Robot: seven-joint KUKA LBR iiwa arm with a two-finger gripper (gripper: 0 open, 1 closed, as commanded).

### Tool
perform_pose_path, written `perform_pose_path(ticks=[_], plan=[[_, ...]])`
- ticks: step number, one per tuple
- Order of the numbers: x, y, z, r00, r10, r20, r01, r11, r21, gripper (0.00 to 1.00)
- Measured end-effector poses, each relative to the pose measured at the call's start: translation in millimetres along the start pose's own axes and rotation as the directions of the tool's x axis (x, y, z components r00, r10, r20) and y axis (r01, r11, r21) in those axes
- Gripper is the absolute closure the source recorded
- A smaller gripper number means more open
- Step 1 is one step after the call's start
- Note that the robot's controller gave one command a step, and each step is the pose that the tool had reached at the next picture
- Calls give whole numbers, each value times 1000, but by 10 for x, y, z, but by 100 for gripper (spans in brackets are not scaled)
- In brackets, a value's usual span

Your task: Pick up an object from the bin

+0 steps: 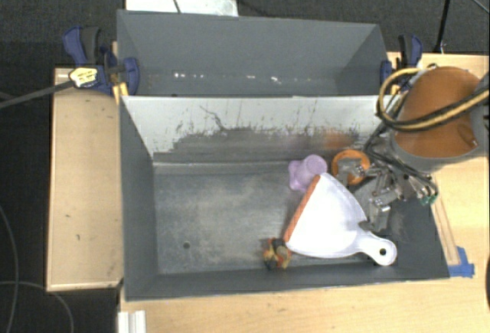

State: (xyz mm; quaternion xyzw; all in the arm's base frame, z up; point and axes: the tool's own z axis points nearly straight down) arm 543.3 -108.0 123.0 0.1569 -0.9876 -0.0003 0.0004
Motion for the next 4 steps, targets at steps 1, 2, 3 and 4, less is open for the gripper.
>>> perform_pose_path(ticks=[1, 2, 3, 4], plan=[[5, 184, 119, 992, -127, 5, 127, 992, 1, 0], [495, 48, 372, 975, 224, 4, -224, 975, 1, 100], [495, 47, 372, 975, 223, 4, -223, 975, 1, 100], [495, 48, 363, 975, 222, 4, -222, 975, 1, 100]])
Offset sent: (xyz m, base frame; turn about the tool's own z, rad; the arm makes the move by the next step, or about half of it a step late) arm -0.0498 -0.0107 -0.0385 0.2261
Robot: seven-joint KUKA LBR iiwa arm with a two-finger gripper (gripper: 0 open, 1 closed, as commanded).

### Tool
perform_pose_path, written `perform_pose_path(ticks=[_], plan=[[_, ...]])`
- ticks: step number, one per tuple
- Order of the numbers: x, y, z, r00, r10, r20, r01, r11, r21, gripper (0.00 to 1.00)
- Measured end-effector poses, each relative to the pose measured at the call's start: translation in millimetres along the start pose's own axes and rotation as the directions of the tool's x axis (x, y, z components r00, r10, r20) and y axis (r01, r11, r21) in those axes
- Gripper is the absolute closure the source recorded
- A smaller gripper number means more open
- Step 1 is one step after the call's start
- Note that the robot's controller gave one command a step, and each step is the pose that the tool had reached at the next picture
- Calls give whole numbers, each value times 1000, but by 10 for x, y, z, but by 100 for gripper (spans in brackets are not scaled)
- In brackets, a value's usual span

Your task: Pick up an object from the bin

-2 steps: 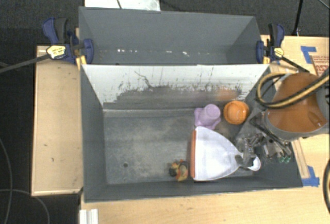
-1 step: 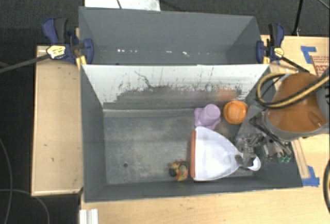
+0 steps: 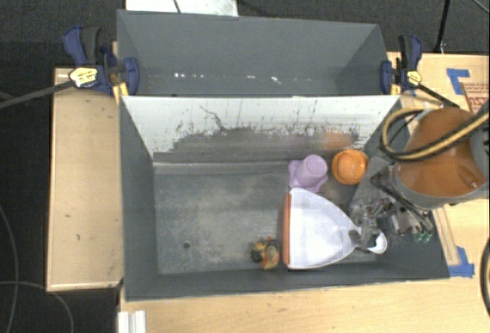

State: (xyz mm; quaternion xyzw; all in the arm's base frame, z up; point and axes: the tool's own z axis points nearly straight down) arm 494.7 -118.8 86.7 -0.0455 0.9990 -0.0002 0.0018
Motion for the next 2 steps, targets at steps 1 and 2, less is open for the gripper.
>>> perform_pose_path(ticks=[1, 2], plan=[[-195, -119, -348, 998, 55, 9, -55, 999, 3, 100], [-99, 82, -647, 1000, 19, -10, -19, 1000, -3, 100]])
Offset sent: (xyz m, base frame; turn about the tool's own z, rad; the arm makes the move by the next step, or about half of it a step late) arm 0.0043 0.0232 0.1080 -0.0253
